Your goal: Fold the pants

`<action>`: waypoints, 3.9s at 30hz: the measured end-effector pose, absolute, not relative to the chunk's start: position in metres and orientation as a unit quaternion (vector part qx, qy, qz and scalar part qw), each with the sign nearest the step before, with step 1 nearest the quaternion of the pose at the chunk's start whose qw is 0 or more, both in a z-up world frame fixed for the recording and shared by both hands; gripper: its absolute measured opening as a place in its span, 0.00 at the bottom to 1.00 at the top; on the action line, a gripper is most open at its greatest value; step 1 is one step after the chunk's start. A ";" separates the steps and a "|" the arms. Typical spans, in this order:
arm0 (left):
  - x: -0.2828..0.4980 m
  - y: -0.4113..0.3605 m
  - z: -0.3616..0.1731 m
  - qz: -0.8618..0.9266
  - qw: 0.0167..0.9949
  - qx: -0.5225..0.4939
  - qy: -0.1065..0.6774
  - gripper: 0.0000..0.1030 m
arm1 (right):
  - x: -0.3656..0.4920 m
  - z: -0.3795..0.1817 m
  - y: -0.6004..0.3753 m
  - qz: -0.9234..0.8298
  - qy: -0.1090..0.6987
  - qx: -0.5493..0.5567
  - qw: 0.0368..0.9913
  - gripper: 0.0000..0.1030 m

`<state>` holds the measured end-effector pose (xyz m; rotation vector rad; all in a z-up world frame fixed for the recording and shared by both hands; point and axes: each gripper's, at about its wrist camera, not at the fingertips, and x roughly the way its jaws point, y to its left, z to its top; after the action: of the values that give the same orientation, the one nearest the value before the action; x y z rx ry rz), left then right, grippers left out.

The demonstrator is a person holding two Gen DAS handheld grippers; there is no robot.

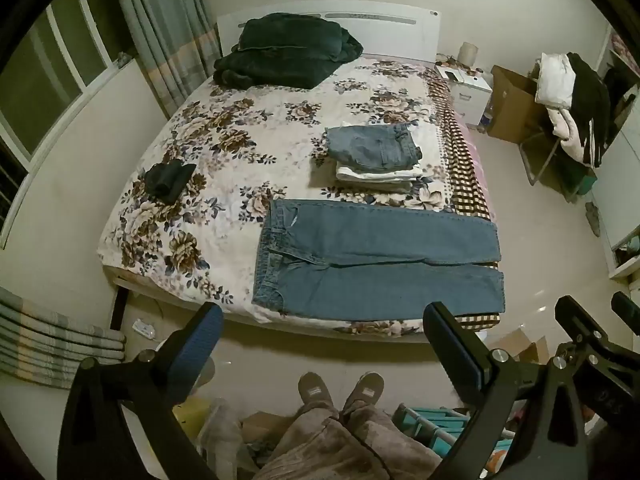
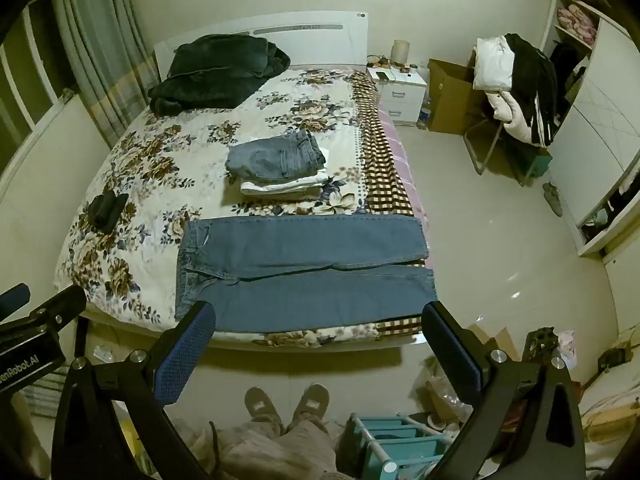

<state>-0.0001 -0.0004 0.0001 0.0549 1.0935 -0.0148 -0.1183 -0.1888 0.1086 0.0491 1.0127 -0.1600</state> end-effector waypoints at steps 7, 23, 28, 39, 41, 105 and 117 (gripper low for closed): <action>0.000 0.001 0.000 -0.006 0.855 0.027 0.518 0.99 | -0.118 0.109 -0.189 -0.077 0.486 0.022 0.870 1.00; 0.004 -0.011 0.006 -0.005 0.855 0.030 0.517 0.99 | -0.116 0.108 -0.189 -0.076 0.488 0.023 0.869 1.00; 0.002 -0.015 0.007 -0.005 0.855 0.029 0.518 0.99 | -0.114 0.107 -0.188 -0.075 0.489 0.023 0.869 1.00; 0.005 -0.018 0.007 -0.006 0.855 0.030 0.518 0.99 | -0.109 0.106 -0.187 -0.076 0.490 0.023 0.868 1.00; 0.005 -0.021 0.008 -0.006 0.855 0.032 0.518 0.99 | -0.109 0.106 -0.187 -0.077 0.489 0.023 0.869 1.00; 0.201 0.017 -0.104 0.032 0.861 0.061 0.505 1.00 | 0.044 -0.016 -0.234 -0.197 0.491 0.028 0.848 1.00; 0.355 -0.032 -0.291 0.074 0.795 0.094 0.595 1.00 | 0.253 -0.252 -0.330 -0.139 0.583 -0.023 0.800 1.00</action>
<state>0.3547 -0.0318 -0.2909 0.2017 1.2779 0.1592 0.2525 -0.3297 -0.2517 -0.0494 1.2495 -0.2977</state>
